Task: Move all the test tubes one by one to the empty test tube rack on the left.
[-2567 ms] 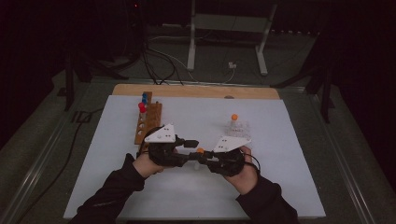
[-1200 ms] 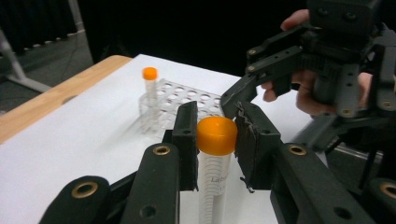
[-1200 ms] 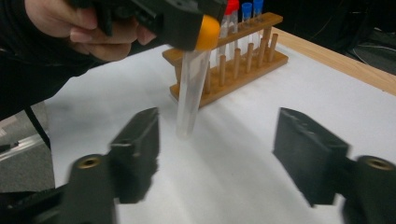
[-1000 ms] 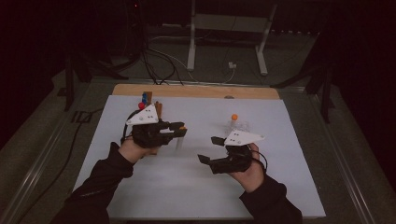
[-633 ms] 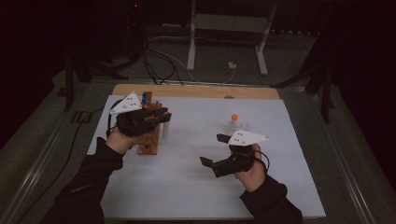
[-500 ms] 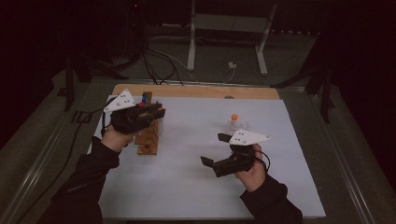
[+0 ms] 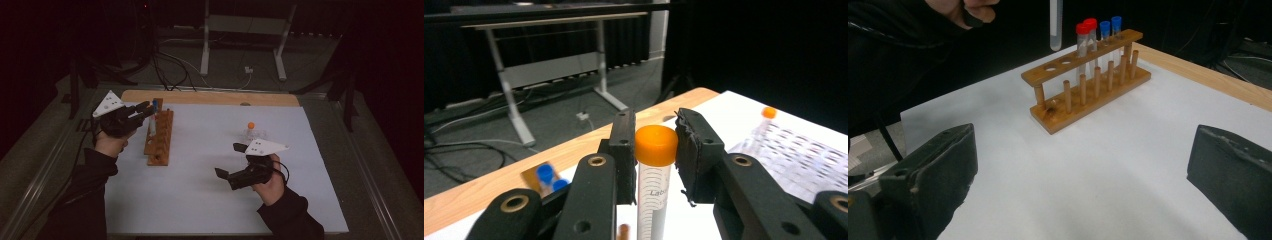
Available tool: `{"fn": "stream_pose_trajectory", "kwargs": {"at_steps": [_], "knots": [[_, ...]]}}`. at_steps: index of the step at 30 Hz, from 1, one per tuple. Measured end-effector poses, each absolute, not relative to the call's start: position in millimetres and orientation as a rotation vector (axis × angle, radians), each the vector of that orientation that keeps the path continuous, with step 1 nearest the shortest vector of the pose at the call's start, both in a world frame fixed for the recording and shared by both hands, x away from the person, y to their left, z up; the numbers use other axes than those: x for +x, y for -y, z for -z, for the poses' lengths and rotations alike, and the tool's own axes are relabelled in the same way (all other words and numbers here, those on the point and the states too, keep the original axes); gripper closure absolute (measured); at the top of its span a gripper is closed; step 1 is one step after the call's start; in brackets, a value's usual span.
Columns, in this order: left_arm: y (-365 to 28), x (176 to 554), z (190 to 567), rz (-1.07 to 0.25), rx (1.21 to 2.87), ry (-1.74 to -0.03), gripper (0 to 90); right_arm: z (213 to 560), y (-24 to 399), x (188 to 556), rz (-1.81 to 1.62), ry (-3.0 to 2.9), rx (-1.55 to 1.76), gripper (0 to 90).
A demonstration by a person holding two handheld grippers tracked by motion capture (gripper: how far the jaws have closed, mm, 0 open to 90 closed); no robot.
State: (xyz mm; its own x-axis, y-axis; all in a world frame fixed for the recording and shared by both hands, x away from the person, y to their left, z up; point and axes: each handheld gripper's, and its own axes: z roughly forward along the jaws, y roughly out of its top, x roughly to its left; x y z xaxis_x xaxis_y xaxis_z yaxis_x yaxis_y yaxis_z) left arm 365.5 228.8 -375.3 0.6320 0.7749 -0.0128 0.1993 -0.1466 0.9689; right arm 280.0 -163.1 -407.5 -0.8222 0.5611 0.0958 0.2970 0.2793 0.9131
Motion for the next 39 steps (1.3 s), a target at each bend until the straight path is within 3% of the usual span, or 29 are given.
{"fn": "stream_pose_trajectory", "kwargs": {"at_steps": [19,39], "knots": [[-238,367,415,-0.662,1.58,-0.879,71.9,408,164,280,-1.561,-2.313,0.795,0.0],[-233,367,456,-0.628,1.693,-0.951,71.7,409,165,281,-1.573,-2.328,0.801,0.0]]}}
